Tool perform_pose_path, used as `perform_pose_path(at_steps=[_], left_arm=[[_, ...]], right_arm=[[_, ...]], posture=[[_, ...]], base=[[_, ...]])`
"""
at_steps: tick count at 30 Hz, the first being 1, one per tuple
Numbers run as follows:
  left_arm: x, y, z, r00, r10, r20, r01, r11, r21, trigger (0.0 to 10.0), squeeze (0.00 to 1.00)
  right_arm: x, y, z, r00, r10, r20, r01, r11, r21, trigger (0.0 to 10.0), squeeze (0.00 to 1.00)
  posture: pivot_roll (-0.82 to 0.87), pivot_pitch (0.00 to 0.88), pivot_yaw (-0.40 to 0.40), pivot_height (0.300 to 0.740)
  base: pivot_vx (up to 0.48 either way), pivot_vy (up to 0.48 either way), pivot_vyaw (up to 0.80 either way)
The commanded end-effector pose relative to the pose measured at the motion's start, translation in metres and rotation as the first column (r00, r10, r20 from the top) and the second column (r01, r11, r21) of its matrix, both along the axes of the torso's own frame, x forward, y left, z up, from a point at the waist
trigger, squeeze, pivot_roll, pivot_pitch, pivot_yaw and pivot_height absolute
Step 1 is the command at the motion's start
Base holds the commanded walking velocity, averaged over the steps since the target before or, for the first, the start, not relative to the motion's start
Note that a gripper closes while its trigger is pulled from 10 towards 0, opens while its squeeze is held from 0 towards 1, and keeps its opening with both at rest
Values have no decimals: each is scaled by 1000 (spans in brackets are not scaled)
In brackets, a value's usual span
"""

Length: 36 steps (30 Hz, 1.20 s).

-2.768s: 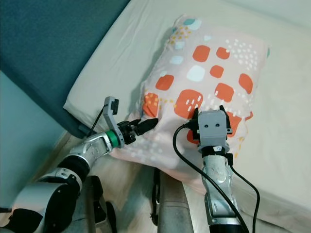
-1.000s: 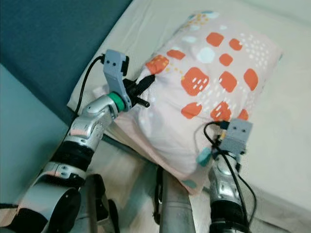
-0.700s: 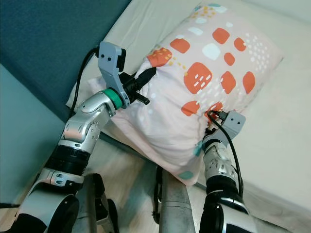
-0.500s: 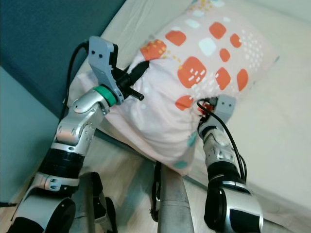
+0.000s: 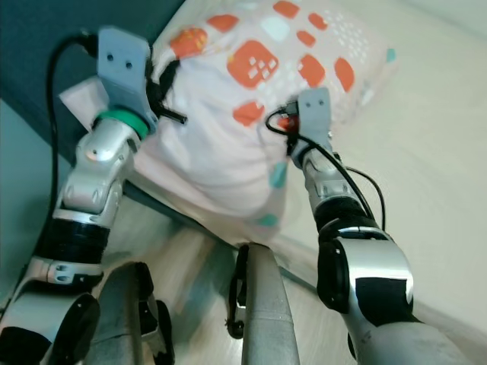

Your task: Clean up the room

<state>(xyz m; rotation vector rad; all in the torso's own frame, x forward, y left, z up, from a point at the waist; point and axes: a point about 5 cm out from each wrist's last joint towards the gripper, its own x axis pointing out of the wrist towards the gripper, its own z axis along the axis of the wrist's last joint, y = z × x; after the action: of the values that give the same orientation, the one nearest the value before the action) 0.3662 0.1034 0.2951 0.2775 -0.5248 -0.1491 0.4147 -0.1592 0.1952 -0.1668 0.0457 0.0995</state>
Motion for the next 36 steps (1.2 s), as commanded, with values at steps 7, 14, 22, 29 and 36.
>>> perform_pose_path(at_steps=[7,14,22,29,36], left_arm=[[-6,19,49,926,208,316,-244,967,78,0,0],[2,24,22,950,241,200,-269,955,124,0,0],[16,-2,-57,975,138,-172,-98,970,221,5373,0],[22,1,-57,971,208,-119,-178,958,225,10000,396],[15,8,-31,942,310,124,-329,926,183,10000,1000]], right_arm=[[7,34,32,990,103,99,-96,992,-79,10000,0],[9,41,50,979,141,146,-125,986,-109,10000,0],[-2,20,-9,994,103,-23,-105,990,-97,10000,0],[-13,16,-43,987,105,-125,-98,993,65,10000,0],[-25,29,-68,943,267,-198,-233,956,177,10000,0]], posture=[[83,345,-46,605],[72,346,-47,605],[50,332,-40,605],[37,307,-30,605],[31,280,-25,605]], base=[[0,0,0],[0,0,0],[0,0,0],[0,0,0],[0,0,0]])
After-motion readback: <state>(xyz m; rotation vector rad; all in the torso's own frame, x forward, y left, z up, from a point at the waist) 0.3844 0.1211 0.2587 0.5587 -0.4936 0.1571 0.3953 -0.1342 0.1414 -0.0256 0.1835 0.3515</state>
